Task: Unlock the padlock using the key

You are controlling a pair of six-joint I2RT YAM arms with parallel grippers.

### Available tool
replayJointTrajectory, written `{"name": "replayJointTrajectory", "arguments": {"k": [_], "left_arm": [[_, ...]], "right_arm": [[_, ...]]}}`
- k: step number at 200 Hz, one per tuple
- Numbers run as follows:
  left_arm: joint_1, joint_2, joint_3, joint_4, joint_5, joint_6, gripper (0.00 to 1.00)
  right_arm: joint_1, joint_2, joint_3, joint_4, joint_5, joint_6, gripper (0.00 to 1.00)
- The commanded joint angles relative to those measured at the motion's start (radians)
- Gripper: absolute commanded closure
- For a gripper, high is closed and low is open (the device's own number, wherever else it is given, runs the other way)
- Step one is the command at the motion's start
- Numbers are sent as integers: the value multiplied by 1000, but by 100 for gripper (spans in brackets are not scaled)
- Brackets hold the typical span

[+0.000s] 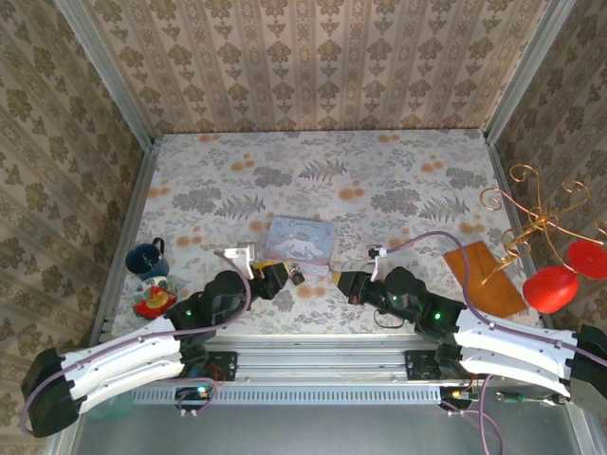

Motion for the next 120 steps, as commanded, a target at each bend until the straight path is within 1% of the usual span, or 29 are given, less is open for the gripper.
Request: {"name": "replayJointTrajectory", "arguments": {"k": [1,18,51,79,120], "left_arm": [[-14,111,2,-44,-65,-30,49],[-20,247,30,9,-57,2,48],[-14,495,116,60,-11,57,46],[-1,623,183,77,-2,73,45],[47,796,301,42,10,103,42]], "right_arm": [[-4,18,27,-22,32,-19,100],[-4,34,31,-8,24,-19,100],[-4,54,33,6,11,-17,100],[-4,54,26,8,14,-12,100],[-4,51,29,5,14,-14,100]]}}
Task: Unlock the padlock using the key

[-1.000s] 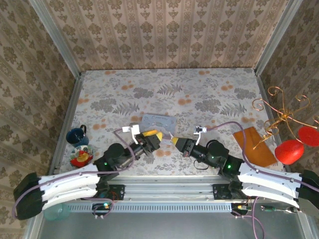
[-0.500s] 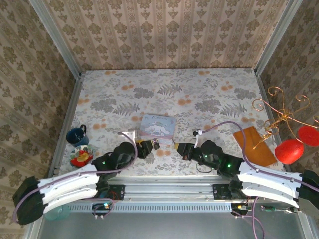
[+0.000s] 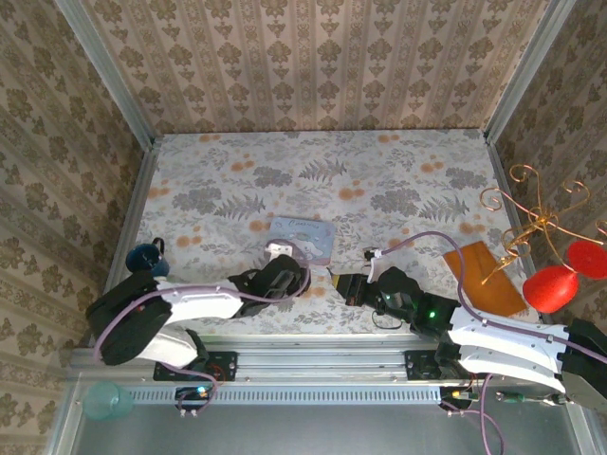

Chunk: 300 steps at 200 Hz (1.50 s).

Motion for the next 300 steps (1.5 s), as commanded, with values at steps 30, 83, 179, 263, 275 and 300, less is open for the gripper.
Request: {"name": "replayJointTrajectory", "arguments": {"k": [30,83,179,263,275,300], "left_arm": [[38,140,142,-75,7,51,44],[51,136,99,-55,27,36,46],[53,153,108,-97,41,39,58],[43,69,115,-101,126,-70,77],[44,55,118,-102,150,-97,79],[50,13,125,-121,196,-162,81]], "right_arm": [[-4,-6,33,2,12,-16,100],[-6,5,37,4,20,-18,100],[-6,63,65,17,7,-13,100],[-3,153,38,44,16,6,100],[0,192,35,73,5,-7,100],[27,255,32,144,0,-83,100]]}}
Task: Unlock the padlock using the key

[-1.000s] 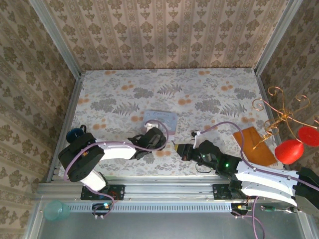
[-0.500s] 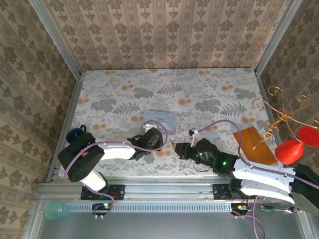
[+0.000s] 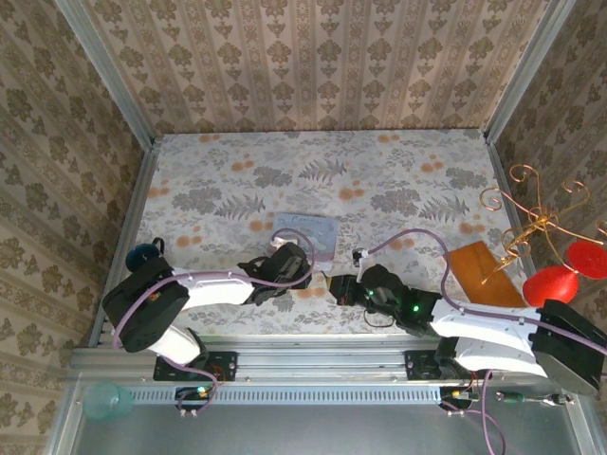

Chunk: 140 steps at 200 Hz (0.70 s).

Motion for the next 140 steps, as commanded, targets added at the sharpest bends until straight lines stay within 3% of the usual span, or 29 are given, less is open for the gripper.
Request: {"name": "replayJointTrajectory", "arguments": {"k": [1,57,96,140], "left_arm": [[2,-66,23,-21,67,-91,81],[36,-154,-23,47,171,-236,87],[61,-211,-80,119,201,-311,89],[68,-234,-113,181,232,-364,89]], "right_arm": [[24,43,-7,92,5,-77,100],[93,161,-17,221,44,-256,100],[115,247,-66,377,56,-276,100],[122,270,-85,439,100,-318,100]]}}
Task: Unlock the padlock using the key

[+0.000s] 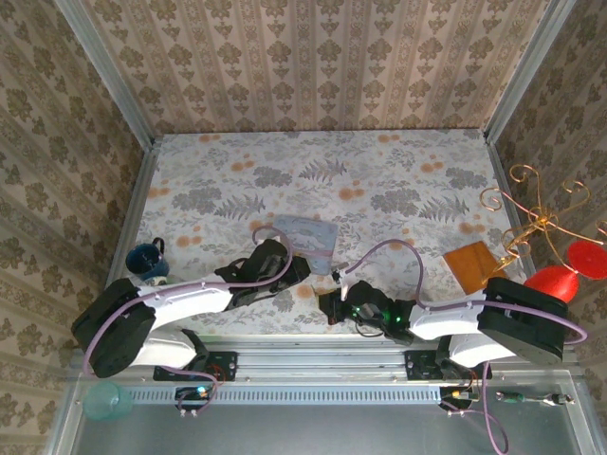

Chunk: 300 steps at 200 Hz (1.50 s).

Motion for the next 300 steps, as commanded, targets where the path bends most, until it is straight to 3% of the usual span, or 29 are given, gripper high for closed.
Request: {"name": "replayJointTrajectory", "arguments": {"k": [1,42,74,300], "left_arm": [[7,-32,-14,98,34,-61,89],[7,-32,-17,134,64,-83,90],[4,-47,-20,142,79,-81,90],[-28,-59,-41,129,94,-65,90]], "right_arm": [[8,9,-9,96,57,-55,100],[8,31,5,99,54,-89,100],[8,20,42,4,77,-100,100],[-40,33,45,40,17,-40,100]]}}
